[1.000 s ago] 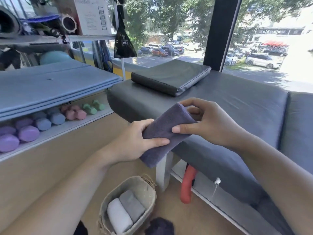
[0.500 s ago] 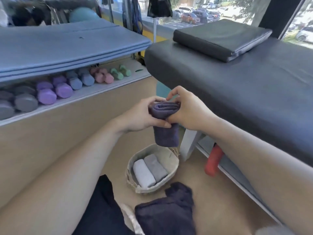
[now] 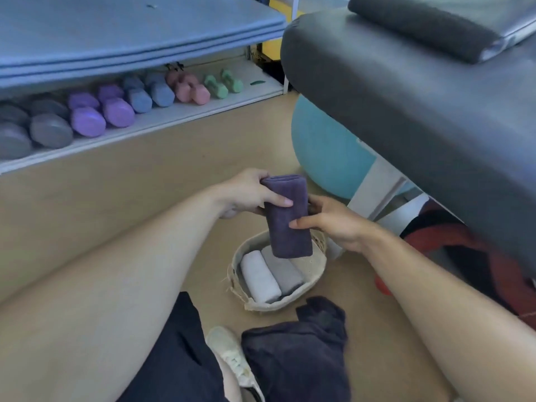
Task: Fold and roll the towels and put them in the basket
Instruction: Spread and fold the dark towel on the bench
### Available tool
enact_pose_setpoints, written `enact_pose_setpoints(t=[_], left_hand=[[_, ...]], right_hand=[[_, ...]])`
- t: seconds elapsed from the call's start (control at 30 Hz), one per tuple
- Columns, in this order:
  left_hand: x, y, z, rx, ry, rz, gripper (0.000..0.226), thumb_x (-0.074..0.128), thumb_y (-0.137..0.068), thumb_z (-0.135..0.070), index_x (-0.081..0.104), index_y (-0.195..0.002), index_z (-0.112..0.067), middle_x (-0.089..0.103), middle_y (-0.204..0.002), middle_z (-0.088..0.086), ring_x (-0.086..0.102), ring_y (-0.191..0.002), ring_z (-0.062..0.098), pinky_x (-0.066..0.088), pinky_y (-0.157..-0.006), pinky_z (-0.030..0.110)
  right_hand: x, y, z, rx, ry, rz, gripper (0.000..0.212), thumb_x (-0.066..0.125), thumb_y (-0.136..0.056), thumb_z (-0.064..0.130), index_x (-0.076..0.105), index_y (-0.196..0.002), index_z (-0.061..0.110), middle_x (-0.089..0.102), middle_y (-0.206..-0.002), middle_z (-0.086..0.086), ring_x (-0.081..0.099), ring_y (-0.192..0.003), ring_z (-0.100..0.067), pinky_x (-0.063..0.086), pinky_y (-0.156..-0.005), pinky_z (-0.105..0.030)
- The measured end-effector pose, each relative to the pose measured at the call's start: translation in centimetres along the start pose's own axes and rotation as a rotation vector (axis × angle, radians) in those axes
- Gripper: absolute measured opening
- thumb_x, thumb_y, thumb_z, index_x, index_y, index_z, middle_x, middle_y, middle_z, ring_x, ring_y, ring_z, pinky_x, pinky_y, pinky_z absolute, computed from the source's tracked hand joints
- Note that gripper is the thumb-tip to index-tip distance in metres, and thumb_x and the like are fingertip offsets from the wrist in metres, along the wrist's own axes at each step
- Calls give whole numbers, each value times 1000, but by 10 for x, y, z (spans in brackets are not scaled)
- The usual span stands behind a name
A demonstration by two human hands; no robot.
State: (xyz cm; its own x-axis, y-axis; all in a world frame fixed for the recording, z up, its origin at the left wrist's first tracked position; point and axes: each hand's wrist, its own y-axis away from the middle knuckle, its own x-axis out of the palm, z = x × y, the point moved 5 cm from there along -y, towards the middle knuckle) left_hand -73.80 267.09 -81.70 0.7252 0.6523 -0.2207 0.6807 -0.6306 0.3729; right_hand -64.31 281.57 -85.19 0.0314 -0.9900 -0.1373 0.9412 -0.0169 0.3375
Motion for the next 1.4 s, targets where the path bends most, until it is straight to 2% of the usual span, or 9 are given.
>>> enact_pose_setpoints(t=[0.13,0.27,0.43,0.63,0.8,0.9,0.97,1.13,1.4], left_hand=[[2,-18,11,-61,20,-43,46,82,-82,-10,61,-121,-2,71,-110,8,69,-103,23,61,-87,43],[-2,-34,17,-104,14,-94,48,80,-85,-30,58,-124,-11,71,-115,6,68,-95,20,56,-95,45],[2,-43,33,-233,-108,-42,73,81,-80,-47,47,-137,-17,59,-129,3,61,-115,22,52,-99,46],[12,-51,44,-291,-176,60,57,85,-77,-40,61,-123,-15,70,-119,4,65,-109,21,59,-89,40],[8,-54,49,-238,-344,4,32,80,-80,-8,63,-107,-10,66,-97,9,64,-89,25,61,-67,36],[0,-53,46,-189,-625,-11,28,83,-71,-11,66,-92,-14,65,-86,5,60,-81,25,47,-59,27],[3,-52,43,-182,-711,36,29,83,-71,-15,67,-95,-13,67,-89,5,61,-83,26,47,-62,30],[6,-58,30,-88,-589,-18,46,82,-80,-24,63,-121,-16,67,-110,6,61,-98,24,46,-73,28],[-3,-67,53,-150,-436,-116,39,74,-89,-41,62,-116,-14,68,-108,9,61,-91,22,49,-78,33]], right_hand=[[-9,-18,-22,49,-133,-39,42,69,-89,-2,63,-128,13,71,-125,-12,70,-110,-21,56,-85,-26],[-14,-32,-46,101,-276,-43,41,66,-92,1,61,-132,11,68,-129,-12,65,-118,-27,53,-97,-37],[-2,-40,-73,176,-628,-113,37,61,-97,12,59,-133,12,73,-119,-7,69,-105,-21,55,-89,-35],[24,-50,-82,177,-1014,-118,49,54,-99,28,54,-143,6,60,-141,-17,55,-133,-29,36,-118,-42],[20,-46,-94,311,-543,-171,50,72,-91,37,58,-133,15,66,-131,-8,65,-112,-21,53,-88,-32],[-5,-43,-109,271,35,-448,115,92,-64,44,25,-156,26,42,-156,-4,48,-135,-24,46,-106,-45],[-5,-46,-104,97,263,-391,124,94,-60,43,19,-159,34,31,-162,4,34,-145,-18,38,-114,-46],[10,-55,-110,39,11,-95,76,93,-68,21,53,-132,21,69,-124,-1,66,-116,-20,58,-93,-42],[10,-43,-135,168,-672,-5,40,65,-94,7,56,-133,13,70,-124,-10,69,-107,-24,60,-83,-35]])
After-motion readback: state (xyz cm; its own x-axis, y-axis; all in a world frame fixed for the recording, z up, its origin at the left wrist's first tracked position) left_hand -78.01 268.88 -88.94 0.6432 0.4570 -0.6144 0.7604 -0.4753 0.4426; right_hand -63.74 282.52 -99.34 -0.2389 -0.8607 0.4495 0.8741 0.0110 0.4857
